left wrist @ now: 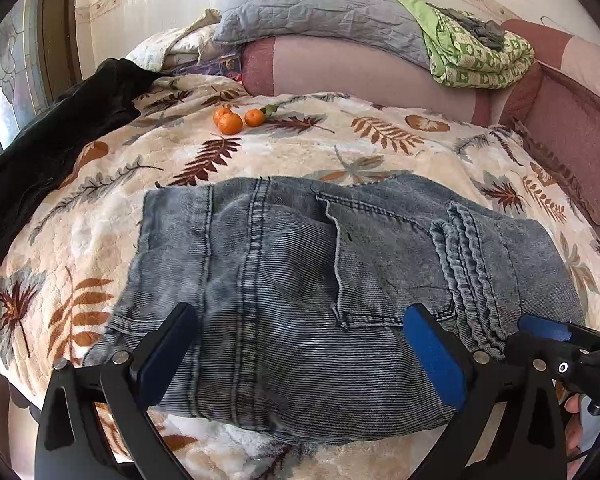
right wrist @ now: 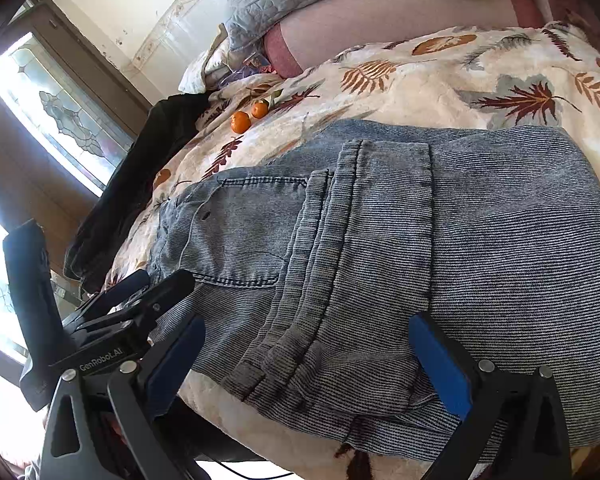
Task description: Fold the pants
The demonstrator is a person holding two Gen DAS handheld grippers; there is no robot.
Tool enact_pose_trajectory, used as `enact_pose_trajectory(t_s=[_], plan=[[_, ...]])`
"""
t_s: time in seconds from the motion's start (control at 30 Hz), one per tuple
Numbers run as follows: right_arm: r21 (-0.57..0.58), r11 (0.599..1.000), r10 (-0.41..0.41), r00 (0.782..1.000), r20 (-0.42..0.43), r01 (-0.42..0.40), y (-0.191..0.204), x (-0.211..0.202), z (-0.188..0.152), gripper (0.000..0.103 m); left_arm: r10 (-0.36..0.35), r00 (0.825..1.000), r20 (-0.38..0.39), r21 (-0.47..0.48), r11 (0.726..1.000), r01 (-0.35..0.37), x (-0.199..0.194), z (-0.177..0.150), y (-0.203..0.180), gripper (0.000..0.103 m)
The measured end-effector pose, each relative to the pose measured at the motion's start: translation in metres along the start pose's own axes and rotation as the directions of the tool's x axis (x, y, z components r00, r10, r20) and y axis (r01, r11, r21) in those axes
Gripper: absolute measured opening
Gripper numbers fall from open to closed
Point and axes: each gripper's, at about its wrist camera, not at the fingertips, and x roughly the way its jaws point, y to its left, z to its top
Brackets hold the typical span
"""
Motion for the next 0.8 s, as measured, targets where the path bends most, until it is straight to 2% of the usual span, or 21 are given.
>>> enact_pose_trajectory(t_s=[0.07, 0.13, 0.23, 0.33, 0.37, 0.47, 0.57, 0.67, 0.73, 0.8], plan=[[0.011, 1.0, 0.011, 1.0, -0.004, -0.011, -0.003, -0.001, 0.001, 0.103, 0.018, 0.999, 0.038, -0.05, 0.999, -0.017, -0.017, 0.002, 0.014, 0.102], [0.022, 0.999, 0.024, 1.0, -0.005, -0.024, -0.006, -0.004, 0.001, 0.103, -0.007, 0.998, 0.064, -0.195, 0.981, 0.019, -0.035, -0.002, 0.039, 0.102], [0.052, 0.998, 0.039, 0.999, -0.006, -0.039, -0.01, -0.007, 0.002, 0.103, -0.091, 0.994, 0.066, -0.431, 0.896, 0.11, -0.045, -0.018, 0.078, 0.102], [0.092, 0.994, 0.063, 0.998, -0.005, -0.063, -0.016, -0.009, 0.003, 0.103, -0.189, 0.982, -0.005, -0.569, 0.808, 0.153, -0.035, -0.037, 0.094, 0.102], [0.103, 0.992, 0.07, 0.998, -0.004, -0.069, -0.018, -0.01, 0.004, 0.103, -0.221, 0.975, -0.017, -0.594, 0.787, 0.168, -0.031, -0.042, 0.096, 0.102], [0.118, 0.99, 0.078, 0.997, -0.005, -0.077, -0.02, -0.01, 0.004, 0.103, -0.28, 0.959, -0.035, -0.634, 0.748, 0.195, -0.02, -0.054, 0.094, 0.102], [0.109, 0.992, 0.069, 0.998, -0.006, -0.068, -0.018, -0.01, 0.004, 0.103, -0.335, 0.942, -0.029, -0.691, 0.688, 0.223, -0.007, -0.061, 0.099, 0.102], [0.097, 0.994, 0.059, 0.998, -0.006, -0.058, -0.016, -0.009, 0.004, 0.103, -0.358, 0.933, -0.015, -0.737, 0.635, 0.232, 0.003, -0.062, 0.109, 0.102], [0.092, 0.994, 0.06, 0.998, -0.005, -0.06, -0.016, -0.009, 0.003, 0.103, -0.372, 0.928, -0.002, -0.758, 0.606, 0.241, 0.008, -0.06, 0.114, 0.102], [0.089, 0.994, 0.064, 0.998, -0.003, -0.063, -0.016, -0.01, 0.003, 0.103, -0.38, 0.925, 0.017, -0.763, 0.593, 0.258, 0.01, -0.054, 0.117, 0.102]])
